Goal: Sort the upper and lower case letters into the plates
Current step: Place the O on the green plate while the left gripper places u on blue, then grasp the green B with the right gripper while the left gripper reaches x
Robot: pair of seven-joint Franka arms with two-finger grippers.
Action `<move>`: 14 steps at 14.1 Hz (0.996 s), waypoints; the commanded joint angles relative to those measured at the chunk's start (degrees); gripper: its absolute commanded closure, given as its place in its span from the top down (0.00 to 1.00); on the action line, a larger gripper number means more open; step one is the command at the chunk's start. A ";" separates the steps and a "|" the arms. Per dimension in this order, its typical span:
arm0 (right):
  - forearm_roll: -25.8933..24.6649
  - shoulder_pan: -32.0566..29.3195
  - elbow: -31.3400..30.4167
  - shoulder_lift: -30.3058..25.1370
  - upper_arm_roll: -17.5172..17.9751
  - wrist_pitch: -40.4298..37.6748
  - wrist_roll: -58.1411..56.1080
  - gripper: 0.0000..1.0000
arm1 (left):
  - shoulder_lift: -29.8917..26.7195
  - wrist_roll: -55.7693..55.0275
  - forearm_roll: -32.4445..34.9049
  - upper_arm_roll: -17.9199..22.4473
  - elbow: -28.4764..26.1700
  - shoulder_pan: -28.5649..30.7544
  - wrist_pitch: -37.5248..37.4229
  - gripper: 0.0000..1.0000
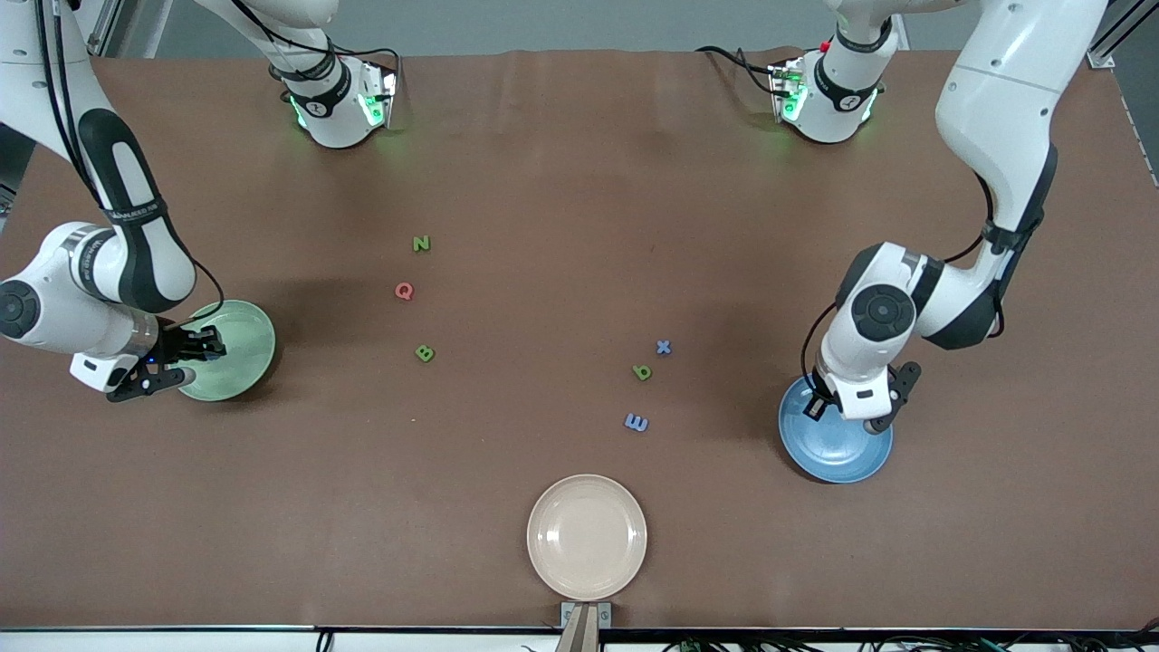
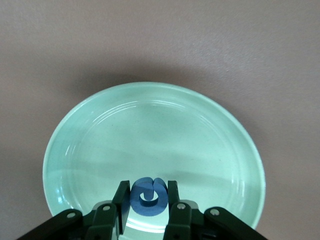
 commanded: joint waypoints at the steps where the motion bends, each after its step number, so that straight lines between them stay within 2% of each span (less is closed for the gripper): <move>1: -0.80 -0.29 -2.58 -0.94 0.89 1.74 0.71 1.00 | 1.80 2.23 1.06 -0.62 2.08 1.10 -0.39 0.81; 2: -0.80 0.32 -2.67 -1.20 0.98 1.13 2.02 1.00 | 1.37 1.80 1.06 -0.62 2.00 1.19 -0.39 0.98; 3: -0.80 1.89 -2.58 -1.64 1.06 0.08 4.82 1.00 | 0.84 1.37 1.06 -1.23 2.08 0.93 -0.83 0.99; 5: -0.62 6.10 -2.41 -3.13 1.15 -2.81 14.11 1.00 | -1.44 0.84 0.18 -3.95 2.26 -0.74 -3.79 0.99; 7: 0.34 11.37 -1.97 -3.92 1.50 -5.11 27.10 1.00 | -1.62 -0.48 0.09 -8.68 3.31 -1.71 -7.67 0.99; 9: 4.97 17.17 -1.79 -3.58 1.42 -3.98 37.49 1.00 | -0.92 -1.80 0.18 -12.74 2.53 -2.15 -8.04 0.98; 11: 8.25 22.36 -1.79 -3.49 1.42 -2.05 48.55 1.00 | -0.05 -0.93 0.44 -13.37 1.56 -4.78 -7.60 0.94; 14: 8.26 28.61 -1.88 -2.70 1.42 1.12 64.21 1.00 | 3.02 -0.14 1.05 -13.45 1.91 -9.08 -4.88 0.86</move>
